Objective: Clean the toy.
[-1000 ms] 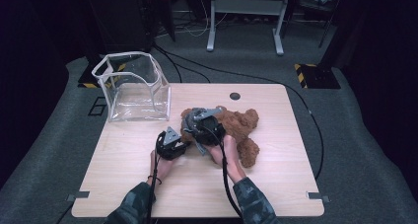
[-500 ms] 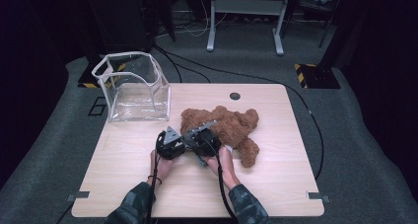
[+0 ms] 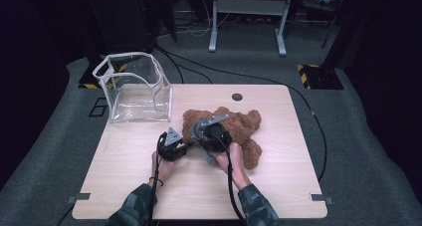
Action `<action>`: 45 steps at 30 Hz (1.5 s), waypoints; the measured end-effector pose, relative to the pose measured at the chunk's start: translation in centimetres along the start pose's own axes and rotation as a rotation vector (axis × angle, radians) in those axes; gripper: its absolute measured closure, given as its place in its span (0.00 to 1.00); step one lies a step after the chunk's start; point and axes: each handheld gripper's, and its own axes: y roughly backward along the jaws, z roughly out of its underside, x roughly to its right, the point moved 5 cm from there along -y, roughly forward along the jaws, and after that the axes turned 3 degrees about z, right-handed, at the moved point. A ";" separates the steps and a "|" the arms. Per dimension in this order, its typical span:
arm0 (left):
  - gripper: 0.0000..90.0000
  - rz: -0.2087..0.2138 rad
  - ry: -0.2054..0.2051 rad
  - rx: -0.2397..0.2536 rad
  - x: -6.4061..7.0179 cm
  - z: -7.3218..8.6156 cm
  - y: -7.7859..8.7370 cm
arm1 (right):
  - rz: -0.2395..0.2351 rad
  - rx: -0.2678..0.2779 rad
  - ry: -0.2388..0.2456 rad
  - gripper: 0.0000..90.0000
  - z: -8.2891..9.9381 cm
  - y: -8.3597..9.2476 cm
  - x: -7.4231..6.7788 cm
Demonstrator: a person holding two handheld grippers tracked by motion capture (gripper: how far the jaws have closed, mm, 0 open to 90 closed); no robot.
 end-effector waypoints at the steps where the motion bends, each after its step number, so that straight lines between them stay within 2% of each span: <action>1: 0.79 -0.003 -0.010 -0.001 -0.1 0.0 0.0 | 0.010 0.011 -0.004 0.85 -0.3 0.2 0.4; 4: 0.79 -0.006 -0.008 -0.006 -0.1 0.0 0.0 | 0.010 -0.025 -0.014 0.85 -0.1 -0.9 1.0; 8: 0.79 -0.009 -0.007 -0.013 -0.1 0.0 0.0 | 0.011 -0.083 -0.022 0.85 1.9 -3.0 0.9; 9: 0.79 -0.007 -0.002 -0.011 -0.1 0.0 0.0 | 0.011 -0.090 -0.042 0.85 2.3 -3.4 0.8; 13: 0.79 -0.005 -0.010 -0.012 -0.1 0.0 0.0 | 0.012 -0.152 -0.056 0.85 4.2 -4.2 1.0; 17: 0.79 -0.006 -0.009 -0.006 -0.1 0.0 0.0 | 0.010 -0.185 -0.033 0.85 5.0 -4.1 0.8; 18: 0.79 -0.005 -0.008 -0.005 -0.1 0.0 0.0 | 0.005 -0.184 -0.037 0.85 4.9 -3.8 0.6; 21: 0.79 -0.004 -0.008 -0.004 -0.1 0.0 0.0 | -0.007 -0.119 -0.023 0.85 3.6 -2.1 0.4; 23: 0.79 -0.004 -0.009 -0.005 -0.1 0.0 0.0 | 0.005 -0.062 -0.014 0.85 2.2 -0.7 0.4; 26: 0.79 -0.005 -0.009 -0.005 -0.1 0.0 0.0 | 0.049 0.000 -0.005 0.85 0.5 0.7 0.8; 29: 0.79 -0.003 -0.004 -0.010 0.0 0.0 0.0 | 0.066 -0.019 -0.002 0.85 0.3 0.1 1.5; 30: 0.79 -0.003 -0.005 -0.010 0.0 0.0 0.0 | 0.055 -0.037 -0.015 0.85 0.7 -0.4 1.6; 31: 0.79 -0.004 -0.005 -0.011 0.0 0.0 0.0 | 0.049 -0.048 -0.029 0.85 1.2 -0.9 1.7; 37: 0.79 -0.001 -0.006 -0.011 0.0 0.0 0.0 | 0.033 -0.120 -0.040 0.85 4.9 -2.5 1.2; 39: 0.79 -0.001 -0.006 -0.011 0.0 0.0 0.0 | 0.032 -0.142 -0.033 0.85 5.8 -2.5 1.1; 42: 0.79 -0.001 -0.007 -0.011 0.0 0.0 0.0 | 0.017 -0.143 -0.037 0.85 6.5 -2.0 1.0; 45: 0.79 -0.002 -0.007 -0.012 0.0 0.0 0.0 | -0.009 -0.085 -0.044 0.85 5.3 -0.1 1.2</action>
